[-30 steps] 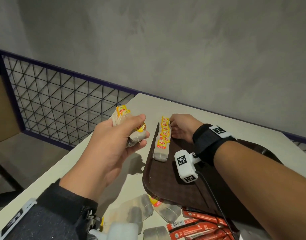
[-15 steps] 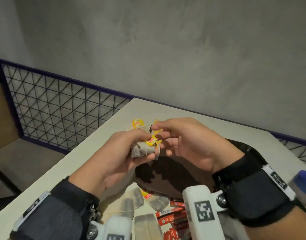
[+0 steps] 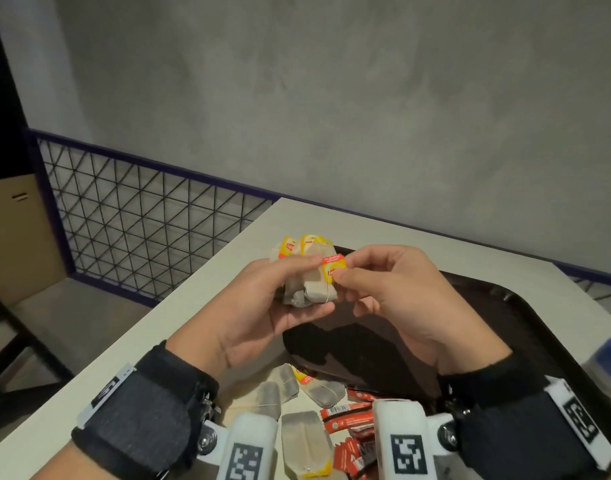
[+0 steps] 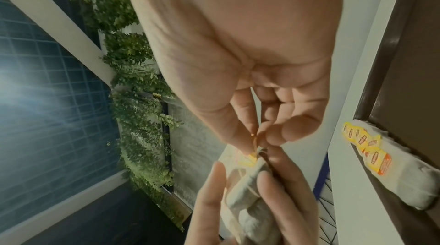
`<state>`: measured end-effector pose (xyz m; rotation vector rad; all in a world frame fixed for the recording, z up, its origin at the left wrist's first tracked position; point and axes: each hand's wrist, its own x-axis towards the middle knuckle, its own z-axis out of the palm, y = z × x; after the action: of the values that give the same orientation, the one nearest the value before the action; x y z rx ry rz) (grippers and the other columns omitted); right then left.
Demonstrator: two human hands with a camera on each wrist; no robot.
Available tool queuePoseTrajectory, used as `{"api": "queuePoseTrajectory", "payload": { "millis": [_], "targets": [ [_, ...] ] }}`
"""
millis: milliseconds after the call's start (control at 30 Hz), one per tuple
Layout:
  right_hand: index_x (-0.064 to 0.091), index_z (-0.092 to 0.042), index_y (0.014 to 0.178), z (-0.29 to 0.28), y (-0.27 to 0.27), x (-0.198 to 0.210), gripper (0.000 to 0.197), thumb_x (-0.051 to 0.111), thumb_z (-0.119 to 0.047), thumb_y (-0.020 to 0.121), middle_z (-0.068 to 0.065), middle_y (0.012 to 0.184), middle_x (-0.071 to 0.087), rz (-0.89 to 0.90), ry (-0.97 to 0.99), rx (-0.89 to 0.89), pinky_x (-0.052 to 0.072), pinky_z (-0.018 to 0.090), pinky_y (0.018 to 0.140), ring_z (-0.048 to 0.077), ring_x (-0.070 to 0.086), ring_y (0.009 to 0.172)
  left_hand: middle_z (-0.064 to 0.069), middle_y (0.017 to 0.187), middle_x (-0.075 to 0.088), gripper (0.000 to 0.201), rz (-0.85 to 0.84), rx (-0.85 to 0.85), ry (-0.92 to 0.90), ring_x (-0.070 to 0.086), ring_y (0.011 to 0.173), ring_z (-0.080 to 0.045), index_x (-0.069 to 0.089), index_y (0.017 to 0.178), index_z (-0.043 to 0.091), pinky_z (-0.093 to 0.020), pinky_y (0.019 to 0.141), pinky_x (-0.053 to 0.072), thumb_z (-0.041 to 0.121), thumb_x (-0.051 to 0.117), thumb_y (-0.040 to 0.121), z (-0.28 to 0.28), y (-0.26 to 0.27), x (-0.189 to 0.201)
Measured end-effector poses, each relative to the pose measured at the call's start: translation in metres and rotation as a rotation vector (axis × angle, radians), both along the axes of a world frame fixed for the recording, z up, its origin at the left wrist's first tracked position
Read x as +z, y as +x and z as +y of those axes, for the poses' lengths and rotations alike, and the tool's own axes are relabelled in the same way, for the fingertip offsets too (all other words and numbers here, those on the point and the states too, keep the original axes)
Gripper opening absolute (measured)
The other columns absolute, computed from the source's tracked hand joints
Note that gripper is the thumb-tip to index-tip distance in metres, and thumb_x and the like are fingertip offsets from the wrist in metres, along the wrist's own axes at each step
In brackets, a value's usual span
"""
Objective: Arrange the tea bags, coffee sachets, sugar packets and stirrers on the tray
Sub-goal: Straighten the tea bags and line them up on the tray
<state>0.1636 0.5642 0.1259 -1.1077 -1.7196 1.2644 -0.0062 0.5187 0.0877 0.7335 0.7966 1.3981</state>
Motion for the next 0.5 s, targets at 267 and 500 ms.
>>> {"api": "queuePoseTrajectory", "payload": {
  "millis": [267,500],
  "targets": [
    [0.075,0.002,0.1,0.004,0.008,0.002,0.014,0.073,-0.004,0.089,0.016,0.089,0.072,0.191,-0.084,0.047,0.049,0.03,0.062,0.018,0.06,0.07,-0.02,0.114,0.076,0.036,-0.001,0.037,0.0,0.077,0.101,-0.027,0.07,0.119,0.0,-0.027,0.066,0.063,0.014,0.069,0.086,0.001,-0.002,-0.002],
    [0.082,-0.013,0.097,0.003,0.011,0.004,0.013,0.072,-0.009,0.089,0.013,0.091,0.076,0.179,0.043,0.05,0.046,0.035,0.065,0.018,0.058,0.072,-0.018,0.112,0.077,0.035,0.01,0.14,0.012,0.077,0.087,-0.019,0.071,0.119,0.003,-0.023,0.055,0.06,0.014,0.075,0.087,0.003,-0.001,-0.003]
  ]
}}
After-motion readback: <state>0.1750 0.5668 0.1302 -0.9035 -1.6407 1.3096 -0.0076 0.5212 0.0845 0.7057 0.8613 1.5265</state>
